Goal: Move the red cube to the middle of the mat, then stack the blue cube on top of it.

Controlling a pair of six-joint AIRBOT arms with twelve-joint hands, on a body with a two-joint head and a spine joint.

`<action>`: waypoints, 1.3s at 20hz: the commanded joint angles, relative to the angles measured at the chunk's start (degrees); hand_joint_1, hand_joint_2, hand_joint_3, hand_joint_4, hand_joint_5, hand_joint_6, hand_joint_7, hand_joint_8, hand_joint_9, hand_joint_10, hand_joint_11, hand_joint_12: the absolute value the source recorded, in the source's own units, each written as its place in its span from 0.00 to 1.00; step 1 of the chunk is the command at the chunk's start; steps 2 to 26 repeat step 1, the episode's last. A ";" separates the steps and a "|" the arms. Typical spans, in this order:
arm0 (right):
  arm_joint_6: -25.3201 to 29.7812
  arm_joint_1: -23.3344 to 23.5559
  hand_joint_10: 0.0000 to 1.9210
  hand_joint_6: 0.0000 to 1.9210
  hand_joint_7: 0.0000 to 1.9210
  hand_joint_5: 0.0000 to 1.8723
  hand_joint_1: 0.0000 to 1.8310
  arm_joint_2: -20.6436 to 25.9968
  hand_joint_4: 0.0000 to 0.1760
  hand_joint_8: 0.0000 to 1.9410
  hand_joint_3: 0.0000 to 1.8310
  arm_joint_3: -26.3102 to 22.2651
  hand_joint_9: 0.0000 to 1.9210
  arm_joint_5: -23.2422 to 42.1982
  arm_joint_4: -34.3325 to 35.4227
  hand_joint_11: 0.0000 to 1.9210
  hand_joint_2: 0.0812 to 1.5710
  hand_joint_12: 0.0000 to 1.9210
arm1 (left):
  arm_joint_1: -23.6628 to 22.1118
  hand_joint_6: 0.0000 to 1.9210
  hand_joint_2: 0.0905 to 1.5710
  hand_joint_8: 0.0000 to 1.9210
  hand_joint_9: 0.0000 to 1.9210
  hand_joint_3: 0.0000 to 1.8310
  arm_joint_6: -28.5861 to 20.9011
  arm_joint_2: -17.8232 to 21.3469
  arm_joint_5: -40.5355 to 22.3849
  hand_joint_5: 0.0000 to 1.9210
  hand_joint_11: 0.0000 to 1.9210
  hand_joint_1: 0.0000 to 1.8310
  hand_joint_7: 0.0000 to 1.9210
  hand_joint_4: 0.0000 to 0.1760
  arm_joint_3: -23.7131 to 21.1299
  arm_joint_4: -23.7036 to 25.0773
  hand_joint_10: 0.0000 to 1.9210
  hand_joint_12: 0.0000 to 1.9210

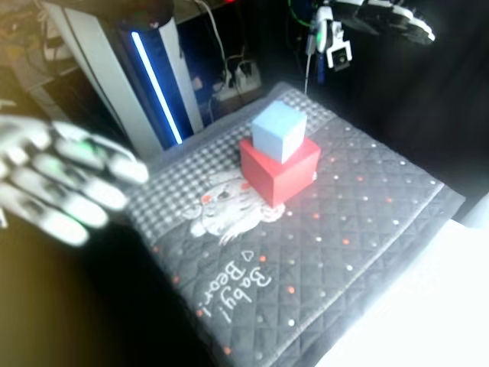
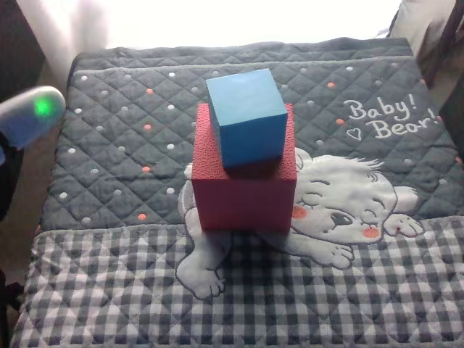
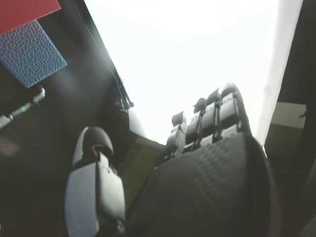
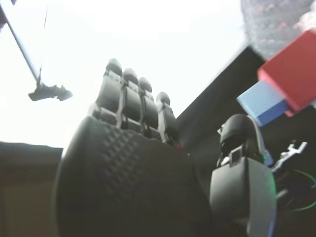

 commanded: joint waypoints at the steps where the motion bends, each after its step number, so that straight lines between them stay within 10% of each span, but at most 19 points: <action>1: -0.35 -0.06 0.00 0.00 0.00 0.00 0.19 0.71 0.55 0.00 0.00 -0.25 0.00 11.52 0.81 0.00 0.73 0.00 | -0.44 0.00 0.61 0.00 0.00 0.00 -0.38 0.51 -6.89 0.00 0.00 0.19 0.00 1.00 -0.16 1.43 0.00 0.00; 26: -0.35 -0.06 0.00 0.00 0.00 0.00 0.19 0.71 0.55 0.00 0.00 -0.25 0.00 11.52 0.81 0.00 0.73 0.00 | -0.44 0.00 0.61 0.00 0.00 0.00 -0.38 0.51 -6.89 0.00 0.00 0.19 0.00 1.00 -0.16 1.43 0.00 0.00</action>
